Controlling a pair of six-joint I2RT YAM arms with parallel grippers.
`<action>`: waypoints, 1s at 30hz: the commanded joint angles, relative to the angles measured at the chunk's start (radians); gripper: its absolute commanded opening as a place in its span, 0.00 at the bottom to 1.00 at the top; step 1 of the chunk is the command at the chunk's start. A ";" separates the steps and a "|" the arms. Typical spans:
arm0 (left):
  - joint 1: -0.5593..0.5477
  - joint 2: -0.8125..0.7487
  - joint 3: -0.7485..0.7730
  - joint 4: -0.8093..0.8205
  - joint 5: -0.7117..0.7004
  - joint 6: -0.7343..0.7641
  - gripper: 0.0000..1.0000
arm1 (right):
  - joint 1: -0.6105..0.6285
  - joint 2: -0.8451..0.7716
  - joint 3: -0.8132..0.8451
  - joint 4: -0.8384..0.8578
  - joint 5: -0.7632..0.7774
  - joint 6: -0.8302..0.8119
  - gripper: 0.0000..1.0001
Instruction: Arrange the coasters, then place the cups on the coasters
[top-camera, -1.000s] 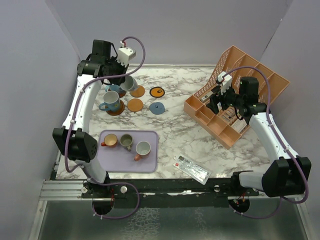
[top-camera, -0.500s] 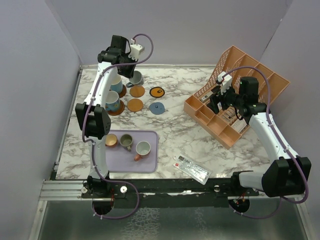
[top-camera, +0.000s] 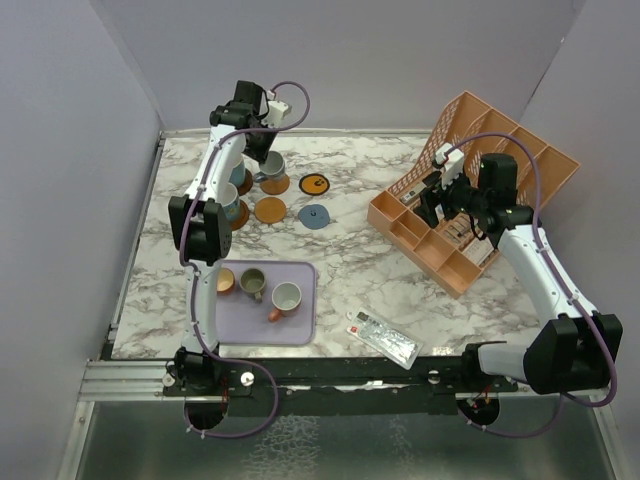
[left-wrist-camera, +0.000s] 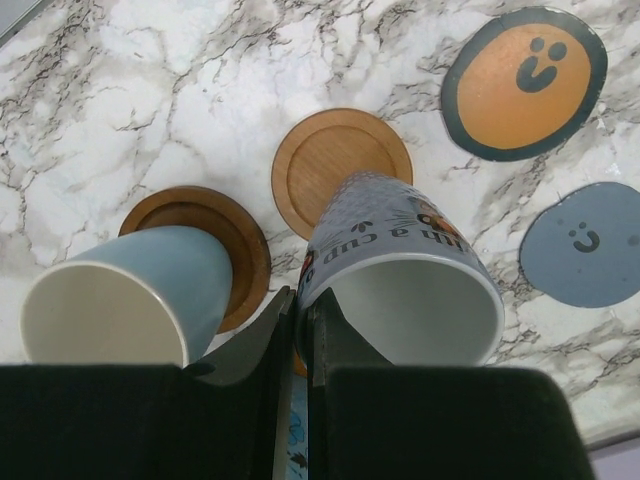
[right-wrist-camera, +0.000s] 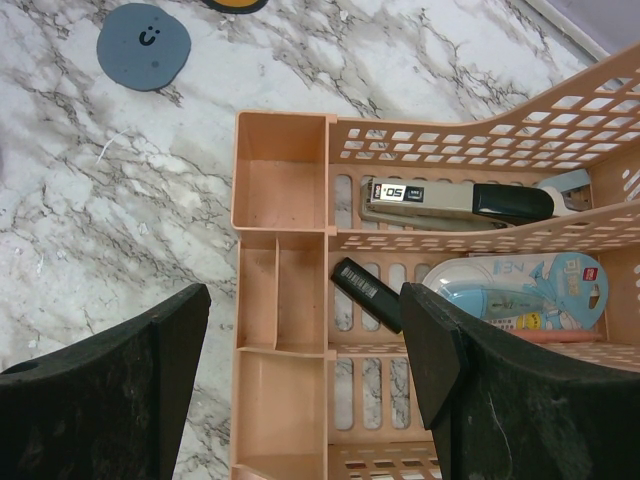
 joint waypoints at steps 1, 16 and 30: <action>-0.007 0.037 0.083 0.013 -0.028 -0.001 0.00 | -0.005 -0.009 0.000 -0.002 0.017 -0.011 0.78; -0.006 0.099 0.099 0.013 -0.065 0.018 0.00 | -0.005 -0.006 -0.001 -0.001 0.023 -0.013 0.78; -0.006 0.126 0.102 0.016 -0.072 0.019 0.00 | -0.005 -0.008 -0.001 -0.002 0.024 -0.014 0.78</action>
